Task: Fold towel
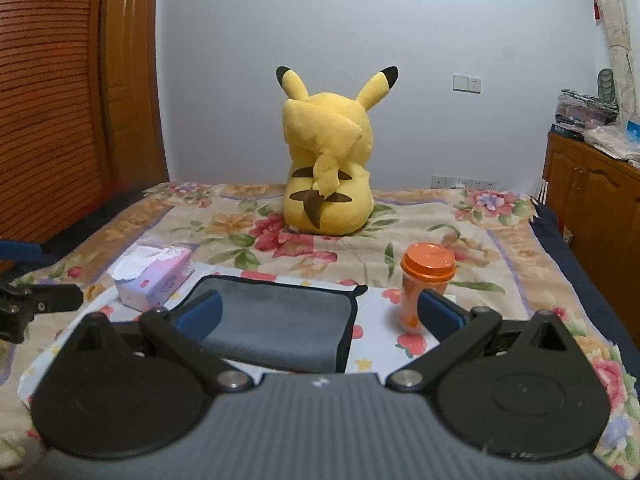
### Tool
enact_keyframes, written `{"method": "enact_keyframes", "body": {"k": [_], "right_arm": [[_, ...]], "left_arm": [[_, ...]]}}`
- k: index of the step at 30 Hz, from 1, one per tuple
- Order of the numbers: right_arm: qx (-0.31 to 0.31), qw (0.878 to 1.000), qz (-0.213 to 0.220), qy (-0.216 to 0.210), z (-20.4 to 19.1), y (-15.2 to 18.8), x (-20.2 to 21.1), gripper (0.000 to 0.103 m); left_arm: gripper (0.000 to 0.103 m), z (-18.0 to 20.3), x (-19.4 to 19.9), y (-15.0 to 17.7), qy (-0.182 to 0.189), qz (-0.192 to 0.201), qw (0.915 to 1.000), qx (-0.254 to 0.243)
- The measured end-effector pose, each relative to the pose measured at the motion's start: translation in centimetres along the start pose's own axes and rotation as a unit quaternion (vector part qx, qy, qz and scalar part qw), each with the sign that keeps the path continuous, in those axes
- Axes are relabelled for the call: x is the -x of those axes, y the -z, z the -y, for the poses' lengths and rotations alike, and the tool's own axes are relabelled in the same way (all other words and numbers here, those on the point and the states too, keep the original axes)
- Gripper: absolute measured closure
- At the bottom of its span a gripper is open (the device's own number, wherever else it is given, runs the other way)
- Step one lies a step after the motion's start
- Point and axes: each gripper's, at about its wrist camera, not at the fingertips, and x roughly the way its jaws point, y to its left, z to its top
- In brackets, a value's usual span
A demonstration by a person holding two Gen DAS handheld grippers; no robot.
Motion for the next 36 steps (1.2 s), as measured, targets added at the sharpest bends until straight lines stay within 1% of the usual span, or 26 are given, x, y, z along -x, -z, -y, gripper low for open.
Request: {"method": "enact_keyframes", "body": {"k": [7,16,26,31,36], "right_arm": [[-0.004,1.000,0.003,-0.001,-0.4,1.0,1.8,0.000],[-0.007,1.000,0.002,-0.003,-1.1,2.5,3.7,0.000],[-0.014,1.000,-0.012,-0.005,-1.7,4.8,4.4,0.000],[-0.017,1.000,-0.018,-0.006,-1.9,5.9,4.5,0.000],[-0.021,0.999,-0.026,-0.006,-1.9,7.3,4.5,0.000]], "left_arm": [[0.000,0.7,1.8,1.3,-0.003,-0.001,1.0000,0.000],[0.000,1.5,3.3,4.0,0.002,-0.012,0.9999,0.008],[0.000,1.8,3.6,6.8,0.002,-0.031,0.9994,0.015],[0.000,2.3,3.5,7.8,-0.003,-0.036,0.9993,0.010],[0.000,2.7,3.3,9.2,-0.001,-0.045,0.9987,0.023]]}}
